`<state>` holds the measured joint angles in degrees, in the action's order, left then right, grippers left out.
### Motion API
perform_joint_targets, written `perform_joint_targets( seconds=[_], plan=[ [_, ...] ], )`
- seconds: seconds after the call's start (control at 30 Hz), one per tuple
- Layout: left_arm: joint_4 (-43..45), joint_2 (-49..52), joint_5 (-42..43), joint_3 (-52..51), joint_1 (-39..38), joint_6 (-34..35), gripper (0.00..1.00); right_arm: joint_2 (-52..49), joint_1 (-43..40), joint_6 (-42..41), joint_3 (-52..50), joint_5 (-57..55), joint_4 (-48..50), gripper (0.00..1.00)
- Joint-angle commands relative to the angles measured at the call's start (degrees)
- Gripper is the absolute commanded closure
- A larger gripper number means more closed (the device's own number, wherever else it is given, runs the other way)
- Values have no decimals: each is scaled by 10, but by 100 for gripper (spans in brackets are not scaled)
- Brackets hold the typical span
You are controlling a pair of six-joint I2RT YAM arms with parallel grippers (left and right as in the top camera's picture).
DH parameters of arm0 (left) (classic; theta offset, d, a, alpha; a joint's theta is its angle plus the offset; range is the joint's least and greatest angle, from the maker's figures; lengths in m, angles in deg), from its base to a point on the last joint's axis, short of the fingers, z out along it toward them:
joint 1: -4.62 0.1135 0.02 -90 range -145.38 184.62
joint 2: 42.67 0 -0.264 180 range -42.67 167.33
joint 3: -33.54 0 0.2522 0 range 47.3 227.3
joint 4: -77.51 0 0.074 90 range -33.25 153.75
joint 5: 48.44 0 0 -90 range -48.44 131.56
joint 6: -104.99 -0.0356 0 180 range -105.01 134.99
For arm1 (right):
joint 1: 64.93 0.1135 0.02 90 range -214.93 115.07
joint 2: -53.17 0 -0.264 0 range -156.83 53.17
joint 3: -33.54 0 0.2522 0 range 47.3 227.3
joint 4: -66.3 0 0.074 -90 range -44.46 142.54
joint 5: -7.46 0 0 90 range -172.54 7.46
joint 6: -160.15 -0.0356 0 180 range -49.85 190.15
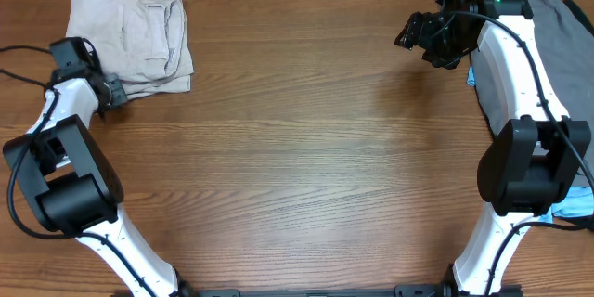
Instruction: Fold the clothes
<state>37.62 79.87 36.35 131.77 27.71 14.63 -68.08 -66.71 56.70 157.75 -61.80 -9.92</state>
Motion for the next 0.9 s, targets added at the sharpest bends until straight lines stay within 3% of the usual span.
perform_joint_targets(
  seconds=[0.0,0.1,0.2,0.37,0.5,0.73,0.87],
  plan=[
    [-84,-52,82,58,-33,-5,67,3,3,2,4,-1,3,22],
    [-130,-69,89,78,-52,-7,55,3,3,2,4,-1,3,22],
    [-141,-70,83,79,-70,-21,51,3,3,2,4,-1,4,22],
    [-131,-56,48,77,-77,-23,48,3,3,4,4,-2,4,22],
    [-82,-44,33,71,-71,-25,34,3,3,4,4,-2,4,21],
    [40,13,36,71,-70,-70,32,3,3,4,4,-2,6,18],
    [53,53,47,71,-70,-70,32,3,3,4,4,-2,6,18]
  ],
)
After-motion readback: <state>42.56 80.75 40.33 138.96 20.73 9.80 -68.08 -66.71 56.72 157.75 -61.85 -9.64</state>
